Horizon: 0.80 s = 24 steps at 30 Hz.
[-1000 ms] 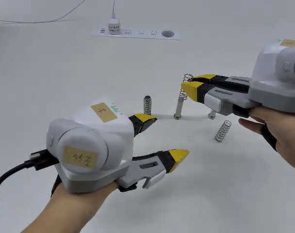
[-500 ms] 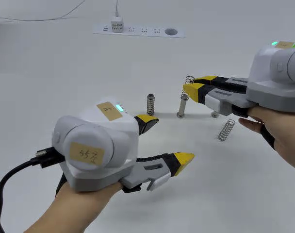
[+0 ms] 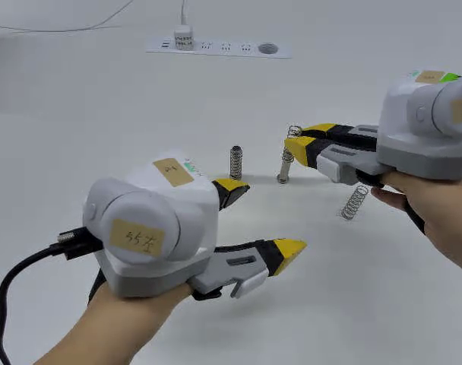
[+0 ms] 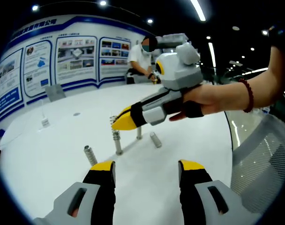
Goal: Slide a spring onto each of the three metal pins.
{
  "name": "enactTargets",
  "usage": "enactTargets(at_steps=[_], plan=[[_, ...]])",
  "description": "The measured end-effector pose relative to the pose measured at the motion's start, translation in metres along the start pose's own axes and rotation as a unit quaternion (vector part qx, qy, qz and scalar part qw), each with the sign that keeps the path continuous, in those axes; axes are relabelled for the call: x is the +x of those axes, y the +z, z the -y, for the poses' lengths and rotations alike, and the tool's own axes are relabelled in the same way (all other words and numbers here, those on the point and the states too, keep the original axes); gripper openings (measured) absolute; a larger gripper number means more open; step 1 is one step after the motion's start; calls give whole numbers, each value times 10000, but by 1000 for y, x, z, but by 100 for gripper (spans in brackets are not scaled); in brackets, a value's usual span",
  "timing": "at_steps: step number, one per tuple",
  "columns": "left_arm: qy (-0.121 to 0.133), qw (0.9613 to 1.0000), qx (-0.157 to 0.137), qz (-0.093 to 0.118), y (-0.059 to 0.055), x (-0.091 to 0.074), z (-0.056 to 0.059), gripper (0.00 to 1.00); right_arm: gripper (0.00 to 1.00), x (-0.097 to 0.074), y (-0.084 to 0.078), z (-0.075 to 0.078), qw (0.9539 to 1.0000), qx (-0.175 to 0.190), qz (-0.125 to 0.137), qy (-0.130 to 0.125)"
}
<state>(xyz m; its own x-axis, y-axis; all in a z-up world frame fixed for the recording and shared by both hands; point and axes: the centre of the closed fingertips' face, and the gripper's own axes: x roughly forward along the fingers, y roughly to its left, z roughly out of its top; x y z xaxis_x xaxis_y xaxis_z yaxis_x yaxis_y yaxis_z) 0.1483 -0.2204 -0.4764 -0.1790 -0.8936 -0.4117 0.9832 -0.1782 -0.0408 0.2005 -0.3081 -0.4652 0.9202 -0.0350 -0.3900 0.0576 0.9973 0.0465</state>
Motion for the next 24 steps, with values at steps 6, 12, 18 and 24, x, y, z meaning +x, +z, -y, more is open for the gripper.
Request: enactTargets(at_steps=[6, 12, 18, 24], plan=[[-2, 10000, -14, -10, 0, 0, -1, 55, 12, 2, -7, -1, 9999, -52, -115, -3], [-19, 10000, -20, -1, 0, 0, 0, 55, 12, 5, -12, -1, 9998, -34, -172, -16], [-23, 10000, -21, 0, 0, 0, 0, 55, 12, 7, -18, -1, 9997, -49, -245, -28], [-15, 10000, -19, -2, 0, -1, 0, 55, 12, 11, -23, 0, 9995, -25, -325, -15]])
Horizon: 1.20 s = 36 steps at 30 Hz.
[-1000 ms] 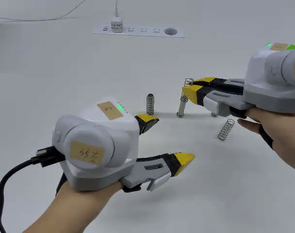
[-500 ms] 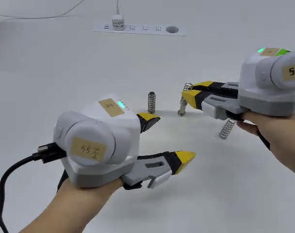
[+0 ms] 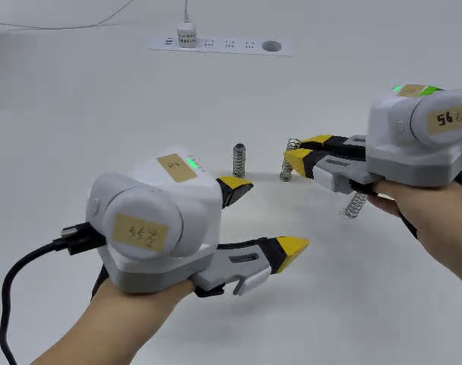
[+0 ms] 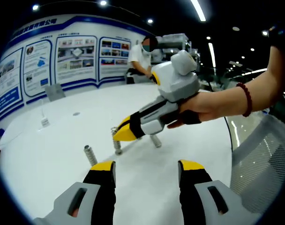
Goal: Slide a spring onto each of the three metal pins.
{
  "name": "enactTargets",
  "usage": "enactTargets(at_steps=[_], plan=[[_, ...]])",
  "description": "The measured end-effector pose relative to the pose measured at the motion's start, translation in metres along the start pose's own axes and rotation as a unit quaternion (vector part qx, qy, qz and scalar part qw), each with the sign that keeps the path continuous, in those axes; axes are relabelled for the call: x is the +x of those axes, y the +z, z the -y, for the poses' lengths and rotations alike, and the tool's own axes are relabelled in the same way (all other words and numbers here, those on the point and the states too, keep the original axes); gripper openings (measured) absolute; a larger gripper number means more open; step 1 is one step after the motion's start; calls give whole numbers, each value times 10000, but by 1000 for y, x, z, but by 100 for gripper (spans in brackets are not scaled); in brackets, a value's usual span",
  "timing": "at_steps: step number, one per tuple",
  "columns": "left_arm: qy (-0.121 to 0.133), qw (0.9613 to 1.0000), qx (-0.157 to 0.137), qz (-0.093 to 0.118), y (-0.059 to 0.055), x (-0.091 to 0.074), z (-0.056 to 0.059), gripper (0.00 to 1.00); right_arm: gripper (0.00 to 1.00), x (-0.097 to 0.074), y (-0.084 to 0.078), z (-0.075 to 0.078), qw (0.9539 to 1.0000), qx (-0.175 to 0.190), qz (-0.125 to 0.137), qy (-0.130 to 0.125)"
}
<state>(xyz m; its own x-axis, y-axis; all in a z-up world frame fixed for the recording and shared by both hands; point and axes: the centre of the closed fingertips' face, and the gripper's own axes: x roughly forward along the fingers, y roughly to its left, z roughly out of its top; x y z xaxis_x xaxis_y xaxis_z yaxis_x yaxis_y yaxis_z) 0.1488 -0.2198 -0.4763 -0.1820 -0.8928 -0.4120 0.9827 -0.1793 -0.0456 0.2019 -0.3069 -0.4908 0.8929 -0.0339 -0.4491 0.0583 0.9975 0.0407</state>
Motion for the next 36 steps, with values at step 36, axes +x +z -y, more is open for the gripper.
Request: enactTargets(at_steps=[36], plan=[[175, 9998, 44, -6, 3, -1, -6, 57, 28, -17, 6, -1, 9998, 189, 76, -40]])
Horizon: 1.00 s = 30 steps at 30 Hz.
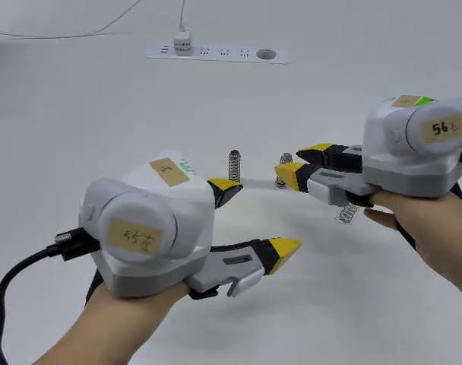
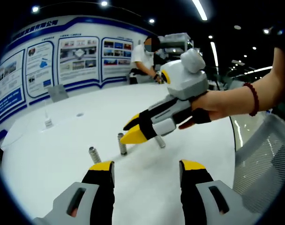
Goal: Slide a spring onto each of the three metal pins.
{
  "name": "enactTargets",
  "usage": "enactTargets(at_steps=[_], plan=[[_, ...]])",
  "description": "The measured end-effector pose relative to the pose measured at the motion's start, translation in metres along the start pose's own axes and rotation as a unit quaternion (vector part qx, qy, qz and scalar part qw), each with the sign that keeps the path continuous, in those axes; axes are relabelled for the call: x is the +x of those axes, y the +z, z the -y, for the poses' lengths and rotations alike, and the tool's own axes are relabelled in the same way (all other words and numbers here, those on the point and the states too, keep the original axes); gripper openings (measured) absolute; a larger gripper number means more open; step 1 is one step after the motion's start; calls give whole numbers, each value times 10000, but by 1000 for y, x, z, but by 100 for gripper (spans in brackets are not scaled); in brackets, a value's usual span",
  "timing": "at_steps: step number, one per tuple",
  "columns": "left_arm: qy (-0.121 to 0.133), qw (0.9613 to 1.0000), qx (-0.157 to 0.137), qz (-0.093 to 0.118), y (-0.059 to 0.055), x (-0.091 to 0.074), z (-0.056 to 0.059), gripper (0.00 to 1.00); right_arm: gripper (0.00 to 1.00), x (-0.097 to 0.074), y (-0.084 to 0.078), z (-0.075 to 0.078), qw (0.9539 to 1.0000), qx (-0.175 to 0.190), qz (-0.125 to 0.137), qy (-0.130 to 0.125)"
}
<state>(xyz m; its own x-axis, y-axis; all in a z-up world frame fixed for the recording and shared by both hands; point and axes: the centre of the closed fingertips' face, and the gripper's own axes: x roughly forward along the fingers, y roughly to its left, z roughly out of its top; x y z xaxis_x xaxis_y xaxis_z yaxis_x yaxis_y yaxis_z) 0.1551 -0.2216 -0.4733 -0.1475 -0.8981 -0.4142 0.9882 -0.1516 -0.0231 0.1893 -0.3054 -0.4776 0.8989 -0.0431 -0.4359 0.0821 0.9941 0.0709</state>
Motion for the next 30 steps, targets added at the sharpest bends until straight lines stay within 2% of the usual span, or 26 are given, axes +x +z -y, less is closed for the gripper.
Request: enactTargets(at_steps=[6, 17, 30], plan=[[41, 10000, -3, 0, 3, 4, -1, 59, 33, -15, 5, 2, 9998, 144, 67, -114], [32, 10000, 58, -49, 6, 21, 6, 65, 40, -41, 9, 9, 9986, 413, 177, -287], [-20, 10000, 1, -71, 7, 46, 12, 64, 46, -64, 4, 18, 9969, 590, 325, -397]])
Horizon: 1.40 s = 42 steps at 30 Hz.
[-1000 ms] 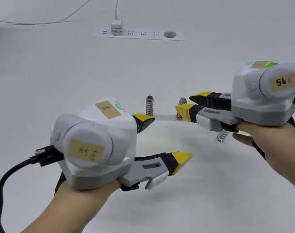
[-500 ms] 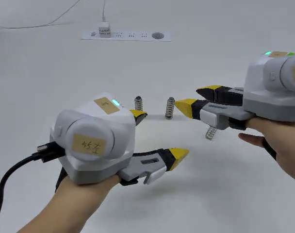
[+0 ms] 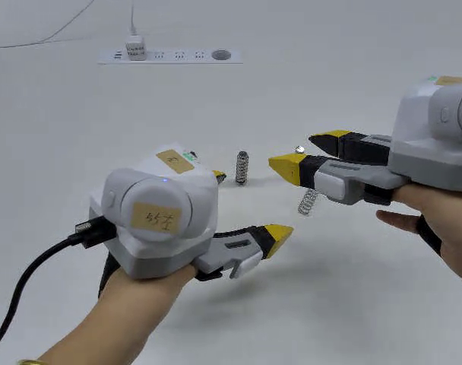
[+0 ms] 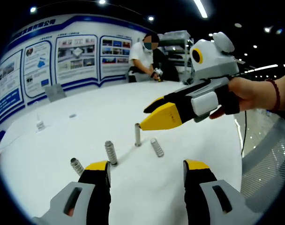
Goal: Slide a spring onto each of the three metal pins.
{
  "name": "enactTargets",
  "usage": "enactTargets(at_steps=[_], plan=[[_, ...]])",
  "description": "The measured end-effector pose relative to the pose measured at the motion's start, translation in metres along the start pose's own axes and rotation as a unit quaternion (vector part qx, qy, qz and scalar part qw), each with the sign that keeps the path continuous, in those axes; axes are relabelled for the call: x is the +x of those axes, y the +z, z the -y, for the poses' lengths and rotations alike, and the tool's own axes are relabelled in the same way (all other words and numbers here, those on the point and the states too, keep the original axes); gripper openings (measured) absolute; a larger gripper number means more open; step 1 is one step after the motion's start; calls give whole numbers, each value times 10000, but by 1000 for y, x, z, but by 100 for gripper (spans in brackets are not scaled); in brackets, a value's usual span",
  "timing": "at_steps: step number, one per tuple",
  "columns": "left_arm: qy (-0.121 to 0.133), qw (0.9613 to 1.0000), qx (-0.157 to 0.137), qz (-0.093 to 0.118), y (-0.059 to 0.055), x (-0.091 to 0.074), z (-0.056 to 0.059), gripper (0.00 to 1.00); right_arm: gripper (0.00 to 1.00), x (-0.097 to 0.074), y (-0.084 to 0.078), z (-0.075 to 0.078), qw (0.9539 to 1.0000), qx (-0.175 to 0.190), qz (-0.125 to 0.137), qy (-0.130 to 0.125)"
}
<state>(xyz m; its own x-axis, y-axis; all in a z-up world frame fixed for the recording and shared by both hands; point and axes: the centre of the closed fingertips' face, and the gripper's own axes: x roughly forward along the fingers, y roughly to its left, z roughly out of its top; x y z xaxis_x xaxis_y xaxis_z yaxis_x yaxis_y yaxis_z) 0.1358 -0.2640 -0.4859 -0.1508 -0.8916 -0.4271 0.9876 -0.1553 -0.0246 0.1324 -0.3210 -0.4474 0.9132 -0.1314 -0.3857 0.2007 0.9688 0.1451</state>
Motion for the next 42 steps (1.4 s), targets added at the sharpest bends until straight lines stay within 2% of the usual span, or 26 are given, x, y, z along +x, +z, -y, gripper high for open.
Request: enactTargets(at_steps=[17, 22, 30, 36, 42], plan=[[-204, 9997, 122, -10, 4, 33, 15, 54, 48, -27, -3, 12, 9996, 170, 200, -116], [-226, 9997, 67, 4, 5, 41, 17, 49, 49, -34, -5, 15, 9995, 200, 227, -106], [-190, 9997, -20, -123, 0, 56, 18, 41, 49, -44, -13, 27, 9988, 314, 246, -275], [-176, 9991, -337, -181, -6, 65, 19, 35, 48, -50, -16, 31, 9984, 342, 277, -344], [-161, 9988, -397, -225, -11, 73, 21, 29, 46, -52, -20, 32, 9981, 405, 284, -374]])
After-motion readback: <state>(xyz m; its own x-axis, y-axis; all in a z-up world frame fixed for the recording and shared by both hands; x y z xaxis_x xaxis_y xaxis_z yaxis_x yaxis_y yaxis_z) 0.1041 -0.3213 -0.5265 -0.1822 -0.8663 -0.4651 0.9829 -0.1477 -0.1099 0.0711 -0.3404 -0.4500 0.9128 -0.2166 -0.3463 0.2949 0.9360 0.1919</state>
